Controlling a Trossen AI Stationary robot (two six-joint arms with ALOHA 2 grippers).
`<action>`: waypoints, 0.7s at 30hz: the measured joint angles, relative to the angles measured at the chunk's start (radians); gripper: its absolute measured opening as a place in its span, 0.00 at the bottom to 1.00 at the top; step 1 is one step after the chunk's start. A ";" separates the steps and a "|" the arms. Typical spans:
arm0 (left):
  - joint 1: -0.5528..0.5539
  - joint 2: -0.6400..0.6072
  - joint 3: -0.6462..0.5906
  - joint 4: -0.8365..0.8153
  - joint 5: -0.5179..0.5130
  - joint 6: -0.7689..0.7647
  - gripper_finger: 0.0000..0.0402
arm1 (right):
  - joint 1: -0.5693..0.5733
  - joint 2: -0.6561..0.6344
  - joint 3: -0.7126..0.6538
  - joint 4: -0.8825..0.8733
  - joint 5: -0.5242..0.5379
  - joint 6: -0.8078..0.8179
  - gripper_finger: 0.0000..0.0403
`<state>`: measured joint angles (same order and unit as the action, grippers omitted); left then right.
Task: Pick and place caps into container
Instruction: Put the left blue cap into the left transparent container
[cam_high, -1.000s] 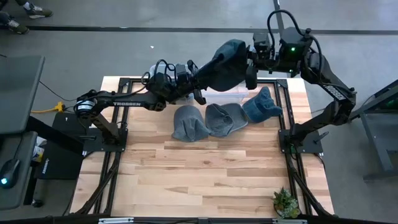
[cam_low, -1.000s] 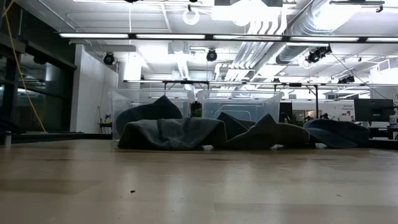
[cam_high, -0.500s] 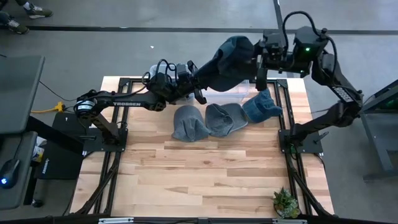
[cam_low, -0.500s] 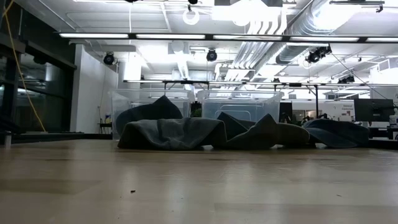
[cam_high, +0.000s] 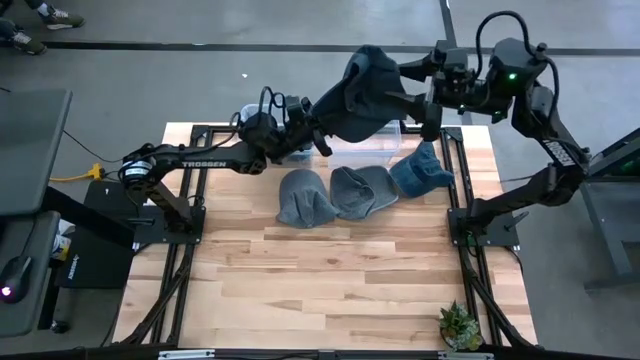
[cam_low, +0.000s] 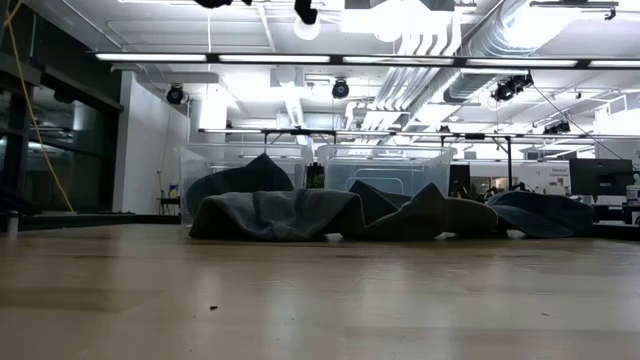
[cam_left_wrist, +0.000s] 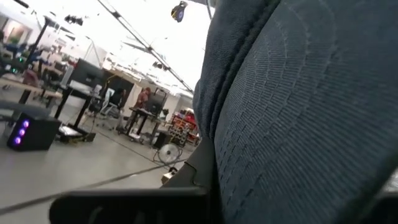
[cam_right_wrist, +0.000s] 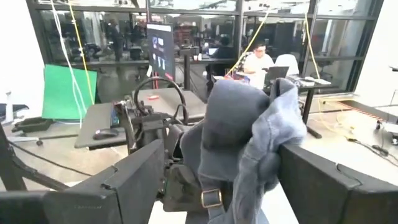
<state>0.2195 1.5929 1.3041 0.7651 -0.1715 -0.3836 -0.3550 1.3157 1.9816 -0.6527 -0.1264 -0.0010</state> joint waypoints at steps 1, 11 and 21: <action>0.008 0.000 0.000 -0.007 -0.001 -0.013 0.00 | 0.000 -0.003 0.000 0.001 0.001 -0.002 0.73; 0.049 -0.041 0.000 -0.169 -0.004 -0.070 0.00 | -0.046 -0.071 0.000 0.000 0.022 -0.008 0.73; 0.204 -0.246 0.000 -0.699 0.222 -0.206 0.00 | -0.060 -0.132 0.000 -0.176 0.069 -0.034 0.73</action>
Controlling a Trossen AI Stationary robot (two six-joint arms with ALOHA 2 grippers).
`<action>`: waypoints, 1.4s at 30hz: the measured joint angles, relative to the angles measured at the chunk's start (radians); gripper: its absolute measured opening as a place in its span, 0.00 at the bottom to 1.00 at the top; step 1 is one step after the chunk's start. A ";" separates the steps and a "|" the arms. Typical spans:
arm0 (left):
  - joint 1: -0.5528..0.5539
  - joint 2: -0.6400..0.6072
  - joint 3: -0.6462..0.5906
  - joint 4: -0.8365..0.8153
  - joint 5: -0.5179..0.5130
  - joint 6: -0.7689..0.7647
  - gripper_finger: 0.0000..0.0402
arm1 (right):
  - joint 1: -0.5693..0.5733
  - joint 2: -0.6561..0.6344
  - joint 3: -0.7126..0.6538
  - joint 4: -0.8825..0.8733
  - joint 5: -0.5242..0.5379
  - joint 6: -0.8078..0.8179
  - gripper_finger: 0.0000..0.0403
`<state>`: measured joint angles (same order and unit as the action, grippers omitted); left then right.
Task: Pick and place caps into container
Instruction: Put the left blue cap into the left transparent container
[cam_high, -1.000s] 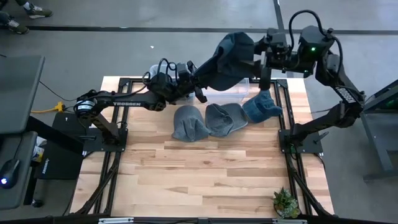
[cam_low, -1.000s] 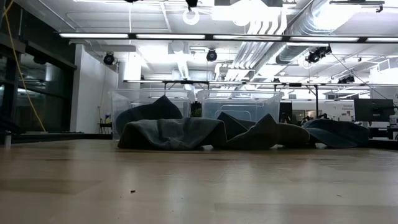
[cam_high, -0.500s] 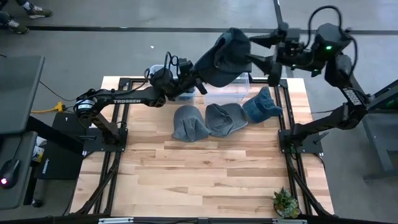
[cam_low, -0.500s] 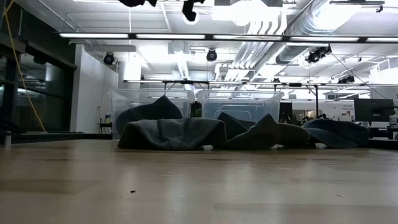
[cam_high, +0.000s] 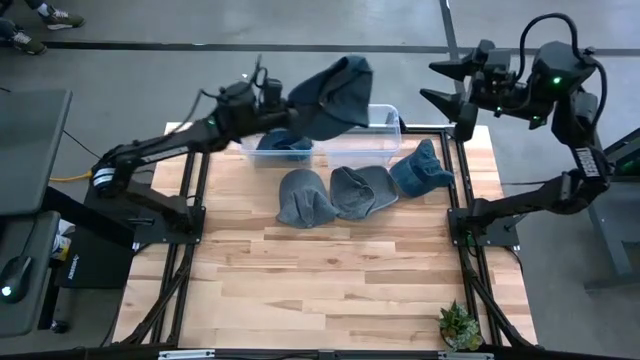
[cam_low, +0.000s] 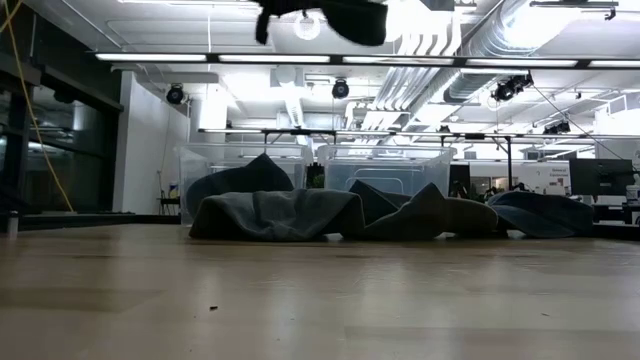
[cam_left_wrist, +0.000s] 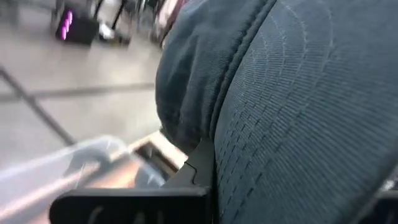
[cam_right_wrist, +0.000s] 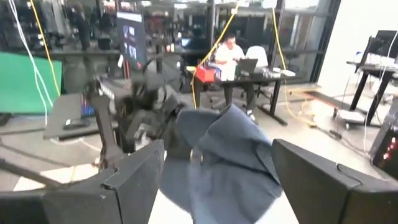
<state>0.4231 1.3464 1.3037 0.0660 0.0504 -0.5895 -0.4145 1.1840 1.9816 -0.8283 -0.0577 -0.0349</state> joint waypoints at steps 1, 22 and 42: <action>0.024 -0.014 0.001 -0.040 0.036 -0.020 0.00 | 0.000 -0.002 0.000 -0.016 0.000 0.000 0.73; 0.553 -0.003 0.000 -0.566 0.647 -0.280 0.00 | 0.001 -0.007 0.000 -0.185 -0.002 0.031 0.73; 0.585 0.130 0.000 -0.747 0.539 -0.121 0.00 | 0.001 -0.006 0.000 -0.185 0.001 0.038 0.73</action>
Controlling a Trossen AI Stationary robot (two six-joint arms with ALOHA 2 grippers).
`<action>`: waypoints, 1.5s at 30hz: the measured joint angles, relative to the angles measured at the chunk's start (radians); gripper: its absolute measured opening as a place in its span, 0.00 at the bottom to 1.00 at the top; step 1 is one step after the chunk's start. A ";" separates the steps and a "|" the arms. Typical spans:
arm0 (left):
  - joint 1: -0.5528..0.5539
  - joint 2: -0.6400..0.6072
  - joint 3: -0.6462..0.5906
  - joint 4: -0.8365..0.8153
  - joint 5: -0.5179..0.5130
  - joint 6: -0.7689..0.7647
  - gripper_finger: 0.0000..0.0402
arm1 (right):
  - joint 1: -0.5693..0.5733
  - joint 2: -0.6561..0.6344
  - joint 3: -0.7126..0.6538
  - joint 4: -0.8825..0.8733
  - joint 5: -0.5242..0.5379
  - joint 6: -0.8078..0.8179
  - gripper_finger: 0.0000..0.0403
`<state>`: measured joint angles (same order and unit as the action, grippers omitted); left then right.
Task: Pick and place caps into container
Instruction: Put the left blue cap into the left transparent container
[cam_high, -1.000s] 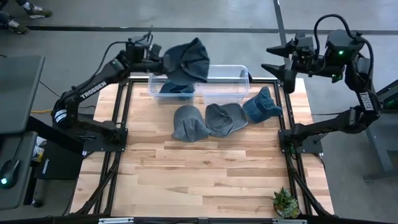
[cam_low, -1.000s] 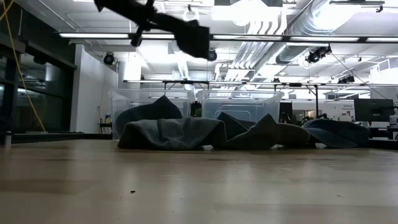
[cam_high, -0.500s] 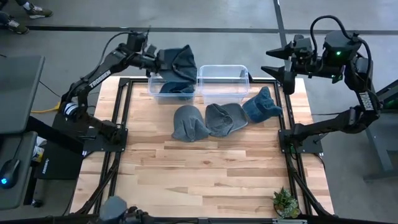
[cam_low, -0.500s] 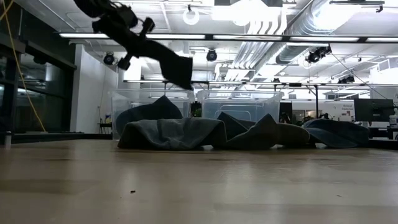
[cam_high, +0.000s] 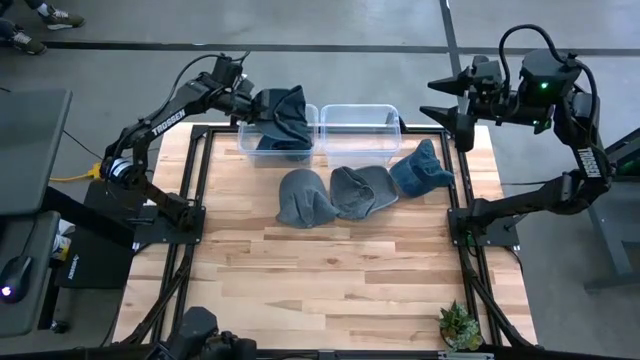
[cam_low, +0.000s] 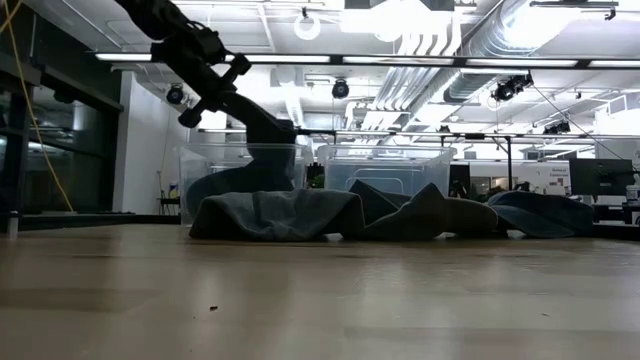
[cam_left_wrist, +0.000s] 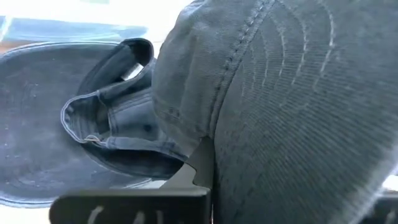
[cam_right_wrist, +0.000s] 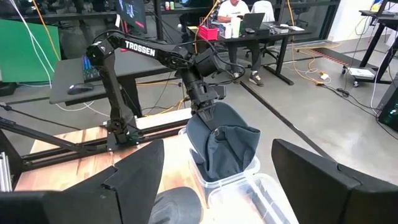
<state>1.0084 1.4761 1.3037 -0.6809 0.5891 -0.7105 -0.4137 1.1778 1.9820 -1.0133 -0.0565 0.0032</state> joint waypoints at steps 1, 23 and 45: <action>0.000 0.000 0.000 0.002 0.001 0.000 0.00 | 0.000 0.000 0.000 0.000 0.003 0.000 0.73; -0.004 0.000 -0.119 0.103 -0.051 0.003 0.09 | 0.000 0.009 0.000 0.000 0.003 0.012 0.73; -0.013 -0.002 0.066 -0.174 -0.337 0.225 0.63 | 0.000 0.020 0.000 -0.023 0.004 0.019 0.73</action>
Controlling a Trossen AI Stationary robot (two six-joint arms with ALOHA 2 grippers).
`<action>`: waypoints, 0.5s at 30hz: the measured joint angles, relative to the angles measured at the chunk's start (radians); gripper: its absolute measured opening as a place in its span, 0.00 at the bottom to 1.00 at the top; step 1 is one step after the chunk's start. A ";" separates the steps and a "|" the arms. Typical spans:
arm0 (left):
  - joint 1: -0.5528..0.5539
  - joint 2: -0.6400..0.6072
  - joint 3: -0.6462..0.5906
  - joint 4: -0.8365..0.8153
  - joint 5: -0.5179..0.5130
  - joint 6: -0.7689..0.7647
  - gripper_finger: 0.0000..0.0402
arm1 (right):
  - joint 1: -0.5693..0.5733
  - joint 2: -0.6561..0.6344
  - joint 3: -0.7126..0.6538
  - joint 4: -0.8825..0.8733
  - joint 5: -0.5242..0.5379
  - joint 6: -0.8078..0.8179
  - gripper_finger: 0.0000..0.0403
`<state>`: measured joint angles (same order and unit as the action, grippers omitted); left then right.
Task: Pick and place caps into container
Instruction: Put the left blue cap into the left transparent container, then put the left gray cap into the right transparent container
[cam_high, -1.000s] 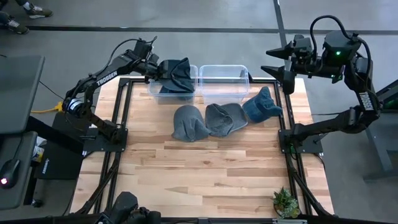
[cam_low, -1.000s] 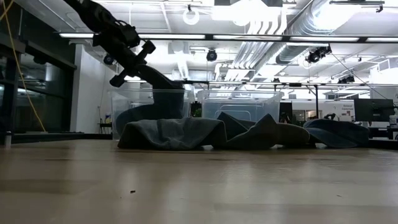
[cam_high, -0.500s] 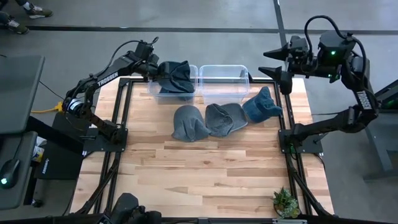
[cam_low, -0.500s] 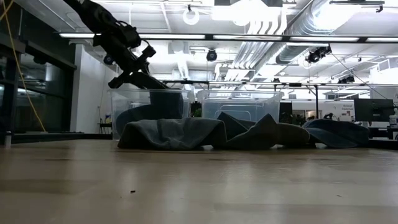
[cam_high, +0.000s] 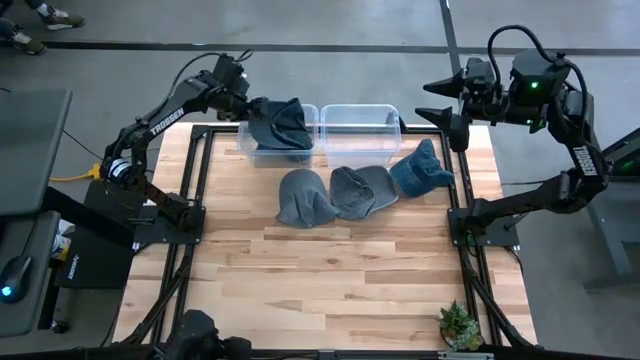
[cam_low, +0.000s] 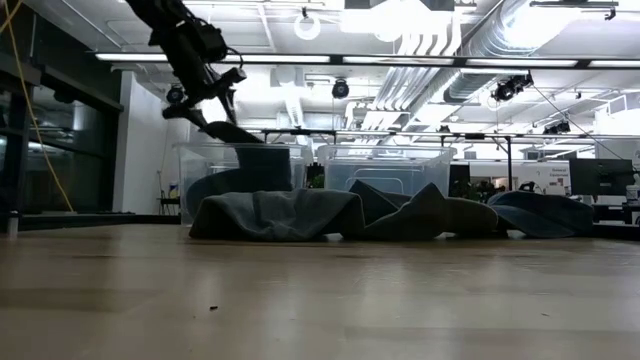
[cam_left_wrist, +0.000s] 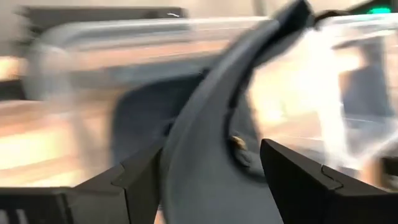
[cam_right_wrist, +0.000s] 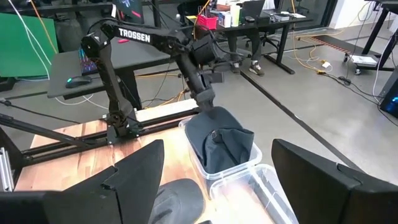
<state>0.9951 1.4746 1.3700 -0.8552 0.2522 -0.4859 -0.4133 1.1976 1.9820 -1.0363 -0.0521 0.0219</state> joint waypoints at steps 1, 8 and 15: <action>0.000 0.000 0.018 -0.026 -0.043 0.011 0.63 | 0.000 0.000 0.000 0.000 0.000 0.000 0.73; 0.000 0.000 0.101 -0.098 -0.102 0.043 0.56 | 0.000 0.000 0.000 0.000 0.019 0.000 0.73; -0.021 0.000 0.110 -0.105 -0.068 0.074 0.15 | 0.000 0.000 0.000 0.000 0.019 0.001 0.73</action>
<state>0.9740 1.4746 1.4796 -0.9606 0.1838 -0.4123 -0.4134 1.1976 1.9820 -1.0359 -0.0326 0.0230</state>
